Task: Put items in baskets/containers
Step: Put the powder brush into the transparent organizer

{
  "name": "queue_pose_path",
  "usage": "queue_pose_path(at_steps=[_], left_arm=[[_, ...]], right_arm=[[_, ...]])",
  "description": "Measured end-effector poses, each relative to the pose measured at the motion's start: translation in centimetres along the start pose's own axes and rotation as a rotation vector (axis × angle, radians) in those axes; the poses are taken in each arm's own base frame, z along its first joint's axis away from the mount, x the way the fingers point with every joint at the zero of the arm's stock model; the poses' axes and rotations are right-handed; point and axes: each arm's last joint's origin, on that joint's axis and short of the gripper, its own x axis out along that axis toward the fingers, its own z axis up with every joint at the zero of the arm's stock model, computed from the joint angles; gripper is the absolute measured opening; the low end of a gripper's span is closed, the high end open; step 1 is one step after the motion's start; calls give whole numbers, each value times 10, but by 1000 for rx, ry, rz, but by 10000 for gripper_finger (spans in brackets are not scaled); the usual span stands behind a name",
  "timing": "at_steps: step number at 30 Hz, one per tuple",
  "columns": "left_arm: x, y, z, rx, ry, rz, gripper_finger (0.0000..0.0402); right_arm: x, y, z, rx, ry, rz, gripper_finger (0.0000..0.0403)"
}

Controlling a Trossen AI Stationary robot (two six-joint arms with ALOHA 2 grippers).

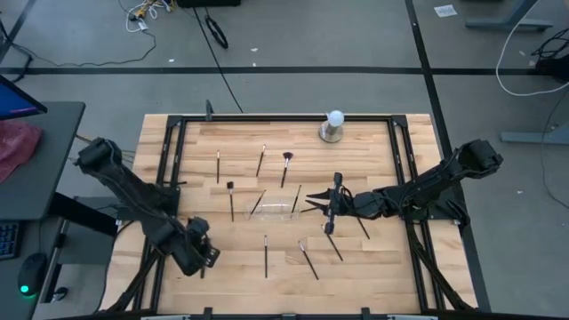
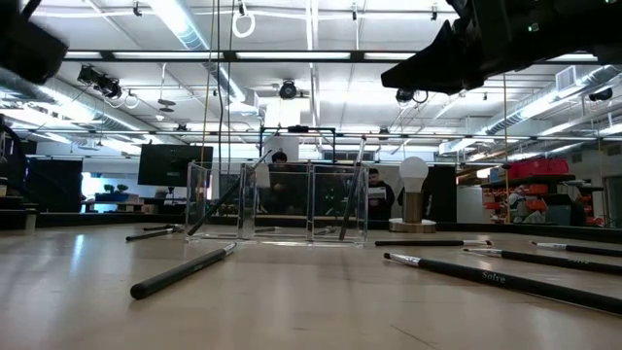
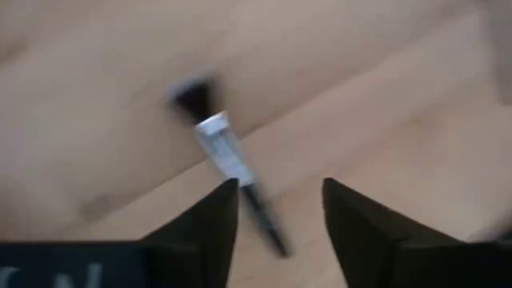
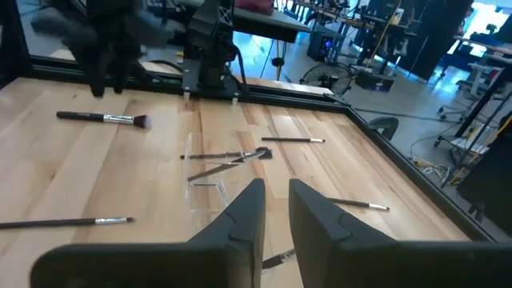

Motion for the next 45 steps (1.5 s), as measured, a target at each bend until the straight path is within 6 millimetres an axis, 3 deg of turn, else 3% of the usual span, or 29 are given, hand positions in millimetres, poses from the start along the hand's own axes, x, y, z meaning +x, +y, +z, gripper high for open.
queue_pose_path(at_steps=[4, 8, 18, 26, 36, 45], left_arm=[[15, 1, -7, -58, 24, 77, 230], [28, -2, -9, -77, -13, 93, 231], [56, -2, -13, -86, -58, 187, 138], [58, -1, -12, -79, -98, 196, 43], [54, -8, -11, -46, -180, 141, 43], [38, -37, 12, 118, -464, -105, 43]], right_arm=[[0, 0, 0, 0, -1, 0, 59], [0, 0, 0, 0, -1, 0, 58], [0, 0, 0, 2, -4, -1, 58], [0, 0, 1, 3, -6, -1, 58], [0, 0, 0, 0, -2, -1, 58], [0, 0, 1, 16, -8, 1, 59]])
